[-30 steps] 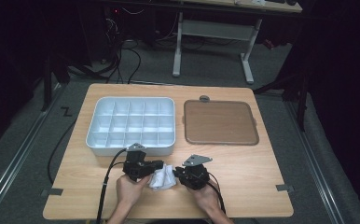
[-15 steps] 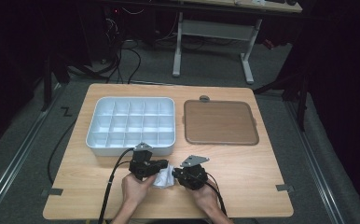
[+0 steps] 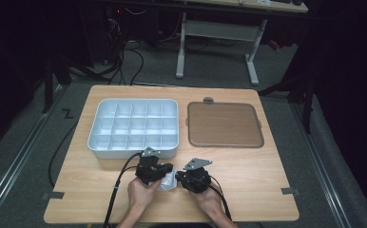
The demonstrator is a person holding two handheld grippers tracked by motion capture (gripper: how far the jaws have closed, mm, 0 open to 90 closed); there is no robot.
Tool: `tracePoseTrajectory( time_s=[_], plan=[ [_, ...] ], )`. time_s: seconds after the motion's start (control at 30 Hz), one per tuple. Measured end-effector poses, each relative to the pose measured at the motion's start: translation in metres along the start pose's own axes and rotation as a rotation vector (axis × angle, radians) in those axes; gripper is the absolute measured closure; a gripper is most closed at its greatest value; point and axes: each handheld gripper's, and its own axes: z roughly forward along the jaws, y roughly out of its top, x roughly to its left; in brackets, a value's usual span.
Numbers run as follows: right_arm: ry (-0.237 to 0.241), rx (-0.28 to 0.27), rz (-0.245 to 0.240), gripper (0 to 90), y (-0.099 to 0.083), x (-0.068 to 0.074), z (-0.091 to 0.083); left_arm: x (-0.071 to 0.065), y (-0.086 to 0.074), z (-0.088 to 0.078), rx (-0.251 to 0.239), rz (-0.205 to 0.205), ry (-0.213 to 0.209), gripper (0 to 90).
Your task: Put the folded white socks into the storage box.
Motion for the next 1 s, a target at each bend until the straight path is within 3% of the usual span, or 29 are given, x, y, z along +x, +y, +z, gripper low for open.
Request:
tracePoseTrajectory(
  time_s=[0.17, 0.3, 0.4, 0.7, 0.83, 0.87, 1.0],
  plan=[
    [0.004, 0.0, 0.004, 81.1, 0.0, -0.001, 0.0, -0.001, -0.006, 0.001, -0.004, 0.066, 0.011, 85.5],
    [-0.004, -0.001, -0.007, 81.1, 0.0, 0.0, 0.0, 0.001, -0.011, 0.002, -0.011, 0.092, 0.013, 85.9],
    [-0.005, -0.002, -0.009, 81.5, 0.0, 0.0, 0.001, -0.004, -0.016, 0.004, -0.006, 0.162, 0.035, 86.0],
    [-0.009, 0.0, -0.018, 81.4, 0.0, 0.001, 0.0, -0.005, -0.008, -0.003, 0.003, 0.11, -0.005, 82.4],
    [-0.007, -0.001, -0.015, 81.4, 0.0, 0.0, 0.0, -0.007, -0.005, -0.005, 0.014, 0.118, -0.017, 80.7],
    [-0.007, -0.001, -0.015, 81.4, 0.0, 0.0, 0.0, -0.007, -0.004, -0.006, 0.012, 0.103, -0.023, 80.7],
    [-0.006, -0.001, -0.01, 81.4, 0.0, 0.0, 0.0, -0.008, -0.002, -0.008, 0.014, 0.087, -0.037, 74.5]
  ],
)
